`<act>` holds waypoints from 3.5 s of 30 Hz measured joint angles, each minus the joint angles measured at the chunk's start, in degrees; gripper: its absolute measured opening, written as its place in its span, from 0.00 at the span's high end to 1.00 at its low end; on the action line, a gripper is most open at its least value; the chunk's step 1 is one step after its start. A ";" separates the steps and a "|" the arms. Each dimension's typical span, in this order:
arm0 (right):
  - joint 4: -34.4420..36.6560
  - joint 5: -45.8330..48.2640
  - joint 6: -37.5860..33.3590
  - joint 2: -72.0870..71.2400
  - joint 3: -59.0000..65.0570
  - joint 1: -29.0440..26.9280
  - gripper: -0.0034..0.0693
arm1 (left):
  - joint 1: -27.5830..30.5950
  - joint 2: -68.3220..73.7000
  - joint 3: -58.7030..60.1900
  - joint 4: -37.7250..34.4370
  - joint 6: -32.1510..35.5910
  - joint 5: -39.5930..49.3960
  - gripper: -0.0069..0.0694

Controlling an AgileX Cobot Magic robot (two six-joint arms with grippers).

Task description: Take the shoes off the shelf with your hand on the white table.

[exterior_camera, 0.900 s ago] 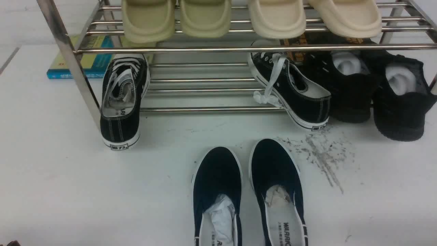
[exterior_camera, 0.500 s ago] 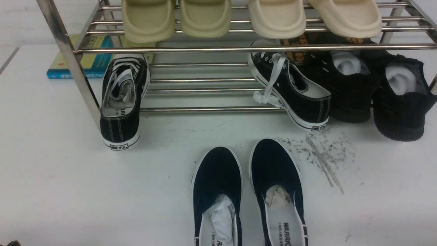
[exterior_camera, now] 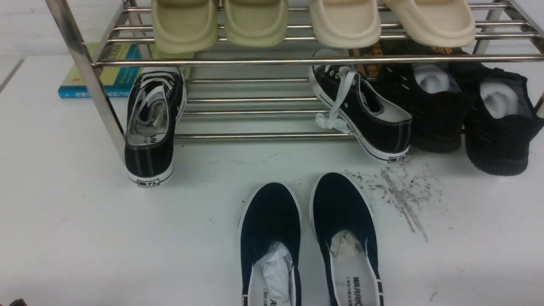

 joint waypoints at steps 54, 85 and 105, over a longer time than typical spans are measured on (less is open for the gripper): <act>-1.50 28.68 -5.48 85.74 -78.30 13.93 0.56 | 0.00 0.00 0.00 0.00 0.00 0.00 0.60; -34.03 14.88 15.89 100.17 -78.69 15.92 0.41 | 0.00 0.00 0.00 0.00 0.00 -0.05 0.59; -27.22 24.18 16.16 92.80 -78.76 16.06 0.97 | 0.00 0.00 0.00 0.00 0.00 -0.05 0.59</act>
